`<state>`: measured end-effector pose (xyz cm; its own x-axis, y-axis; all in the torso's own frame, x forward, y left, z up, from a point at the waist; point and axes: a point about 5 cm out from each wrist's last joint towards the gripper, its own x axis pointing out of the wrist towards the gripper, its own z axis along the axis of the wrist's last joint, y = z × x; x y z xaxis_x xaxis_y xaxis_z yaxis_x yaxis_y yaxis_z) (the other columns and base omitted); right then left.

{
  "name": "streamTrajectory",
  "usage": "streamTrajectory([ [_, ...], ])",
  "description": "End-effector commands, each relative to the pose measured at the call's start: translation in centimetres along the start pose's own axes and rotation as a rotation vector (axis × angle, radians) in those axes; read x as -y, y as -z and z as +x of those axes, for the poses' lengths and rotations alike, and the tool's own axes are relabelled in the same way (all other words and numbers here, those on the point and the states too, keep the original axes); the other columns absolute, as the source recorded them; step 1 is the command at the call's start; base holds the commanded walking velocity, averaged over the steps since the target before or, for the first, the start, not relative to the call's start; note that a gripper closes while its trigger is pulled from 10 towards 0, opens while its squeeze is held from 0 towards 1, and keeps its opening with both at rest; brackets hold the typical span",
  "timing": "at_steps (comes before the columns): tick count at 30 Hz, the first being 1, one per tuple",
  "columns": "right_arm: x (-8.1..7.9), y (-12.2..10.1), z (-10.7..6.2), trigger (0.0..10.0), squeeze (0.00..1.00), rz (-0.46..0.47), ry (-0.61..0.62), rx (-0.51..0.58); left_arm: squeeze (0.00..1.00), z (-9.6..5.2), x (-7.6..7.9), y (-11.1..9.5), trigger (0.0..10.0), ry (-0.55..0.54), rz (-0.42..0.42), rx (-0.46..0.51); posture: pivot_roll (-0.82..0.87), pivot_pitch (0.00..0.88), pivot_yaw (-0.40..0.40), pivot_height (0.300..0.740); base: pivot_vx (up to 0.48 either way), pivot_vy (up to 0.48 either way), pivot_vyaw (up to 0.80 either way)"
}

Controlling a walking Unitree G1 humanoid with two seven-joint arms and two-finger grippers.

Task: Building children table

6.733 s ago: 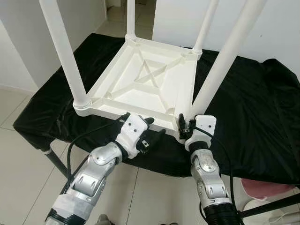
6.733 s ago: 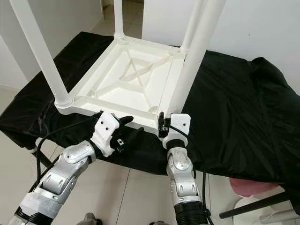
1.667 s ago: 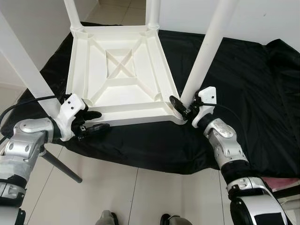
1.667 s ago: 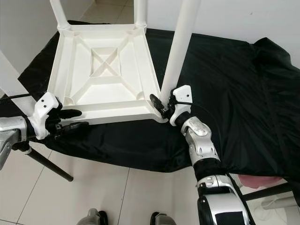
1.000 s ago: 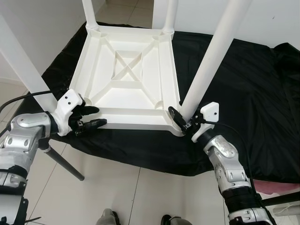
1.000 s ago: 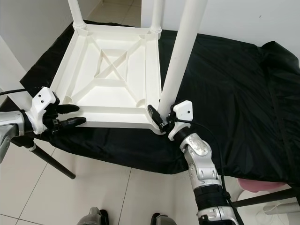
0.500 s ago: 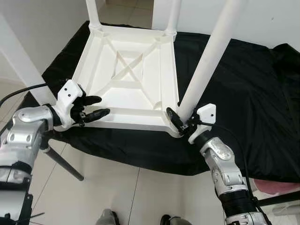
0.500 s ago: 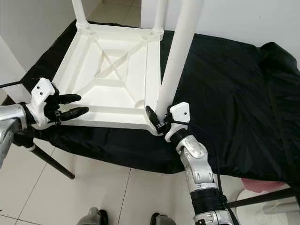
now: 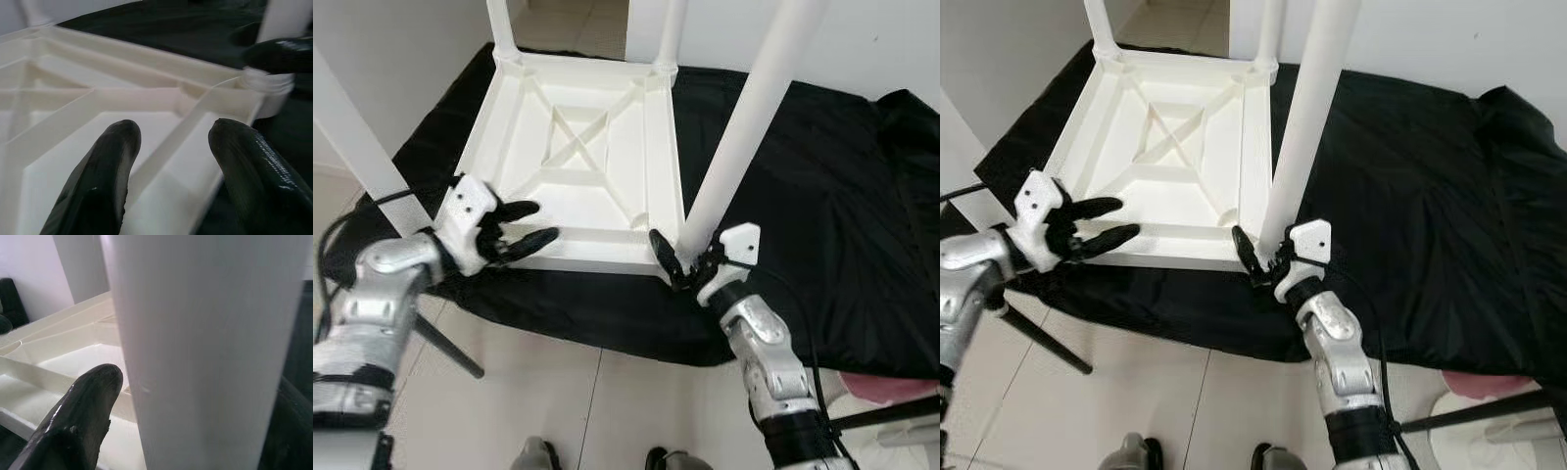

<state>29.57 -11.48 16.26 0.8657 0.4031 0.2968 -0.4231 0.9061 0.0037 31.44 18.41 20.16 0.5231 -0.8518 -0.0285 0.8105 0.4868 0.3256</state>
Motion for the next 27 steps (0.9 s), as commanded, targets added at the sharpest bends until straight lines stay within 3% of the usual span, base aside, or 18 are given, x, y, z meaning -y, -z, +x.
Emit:
streamTrajectory([
  [1, 0.0, -0.3, -0.5, 10.0, 0.0, -0.008, 0.039, 0.003, 0.0, 0.6, 1.6, -0.2, 10.0, -0.019, -0.022, 0.02, 0.04, 0.151, -0.031, 0.74, 0.0, 0.0, 0.0],
  [3, -0.1, -0.8, -0.6, 10.0, 0.0, -0.017, 0.079, 0.015, 0.0, 1.1, 3.1, -0.1, 10.0, -0.051, -0.042, 0.046, 0.04, 0.152, -0.032, 0.74, 0.0, 0.0, 0.0],
  [5, -0.1, -0.8, -0.6, 10.0, 0.0, -0.017, 0.079, 0.015, 0.0, 1.1, 3.1, -0.1, 10.0, -0.051, -0.042, 0.046, 0.04, 0.152, -0.032, 0.74, 0.0, 0.0, 0.0],
  [9, 0.1, -1.5, -0.7, 10.0, 0.0, -0.056, 0.153, 0.021, 0.0, 1.9, 4.8, 0.3, 10.0, -0.119, -0.106, 0.093, 0.05, 0.154, -0.05, 0.74, 0.0, 0.0, 0.0],
  [13, 0.3, -2.9, -0.5, 10.0, 0.0, -0.118, 0.231, 0.039, 0.0, 3.0, 7.5, 0.4, 10.0, -0.191, -0.193, 0.102, 0.05, 0.152, -0.054, 0.74, 0.0, 0.0, 0.0],
  [16, 0.3, -3.5, -0.2, 10.0, 0.0, -0.128, 0.241, 0.046, 0.0, 3.4, 8.3, 0.4, 10.0, -0.203, -0.223, 0.105, 0.05, 0.151, -0.055, 0.74, 0.0, 0.0, 0.0],
  [19, 0.3, -4.6, 0.6, 10.0, 0.0, -0.139, 0.255, 0.059, 0.0, 4.3, 10.3, 0.3, 10.0, -0.193, -0.267, 0.105, 0.05, 0.147, -0.055, 0.74, 0.0, 0.0, 0.0],
  [21, 0.3, -4.6, 0.6, 10.0, 0.0, -0.139, 0.255, 0.059, 0.0, 4.3, 10.3, 0.3, 10.0, -0.193, -0.267, 0.105, 0.05, 0.147, -0.055, 0.74, 0.0, 0.0, 0.0],
  [24, 0.0, -6.0, 1.9, 10.0, 0.0, -0.155, 0.26, 0.072, 0.0, 5.2, 12.1, 0.5, 10.0, -0.169, -0.305, 0.089, 0.05, 0.139, -0.057, 0.74, 0.0, 0.0, 0.0],
  [27, -0.3, -6.1, 2.2, 10.0, 0.0, -0.169, 0.251, 0.071, 0.0, 5.3, 12.4, 0.7, 10.0, -0.17, -0.319, 0.073, 0.05, 0.138, -0.058, 0.74, 0.0, 0.0, 0.0],
])
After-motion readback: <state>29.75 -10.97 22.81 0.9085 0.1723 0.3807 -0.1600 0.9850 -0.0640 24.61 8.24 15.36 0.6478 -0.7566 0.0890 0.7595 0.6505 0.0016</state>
